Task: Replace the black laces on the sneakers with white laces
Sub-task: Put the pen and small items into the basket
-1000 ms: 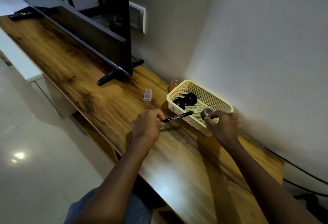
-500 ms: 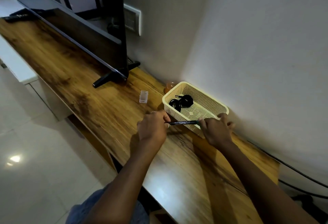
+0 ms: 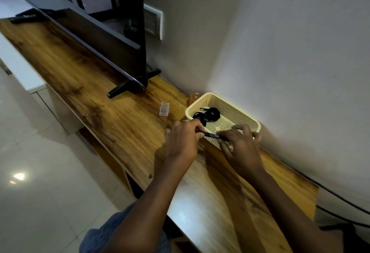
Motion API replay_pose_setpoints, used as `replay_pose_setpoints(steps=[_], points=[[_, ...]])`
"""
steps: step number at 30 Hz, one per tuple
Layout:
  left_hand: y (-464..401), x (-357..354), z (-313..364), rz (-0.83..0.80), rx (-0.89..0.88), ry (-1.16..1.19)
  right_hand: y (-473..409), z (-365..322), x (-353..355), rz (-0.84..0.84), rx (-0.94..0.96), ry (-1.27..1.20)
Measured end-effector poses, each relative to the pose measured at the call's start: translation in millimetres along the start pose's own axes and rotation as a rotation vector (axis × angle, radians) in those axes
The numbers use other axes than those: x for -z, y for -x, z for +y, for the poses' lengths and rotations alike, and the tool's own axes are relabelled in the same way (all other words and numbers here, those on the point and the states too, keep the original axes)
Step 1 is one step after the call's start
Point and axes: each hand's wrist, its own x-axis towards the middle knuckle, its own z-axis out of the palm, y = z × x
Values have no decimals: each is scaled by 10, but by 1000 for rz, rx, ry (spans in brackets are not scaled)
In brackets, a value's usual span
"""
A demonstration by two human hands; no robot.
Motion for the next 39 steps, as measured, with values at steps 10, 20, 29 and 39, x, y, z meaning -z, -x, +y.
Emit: replay_pose_setpoints(steps=[10, 20, 29, 39], points=[[-40, -36, 168, -63, 149, 70, -279, 415, -14, 35, -221, -146], [-12, -211, 337, -360, 206, 66, -646, 590, -288, -450, -297, -39], [12, -204, 367, -390, 197, 77, -661, 594, -307, -653, -240, 47], [-25, -73, 220, -368, 233, 132, -866, 217, -164, -190, -231, -122]])
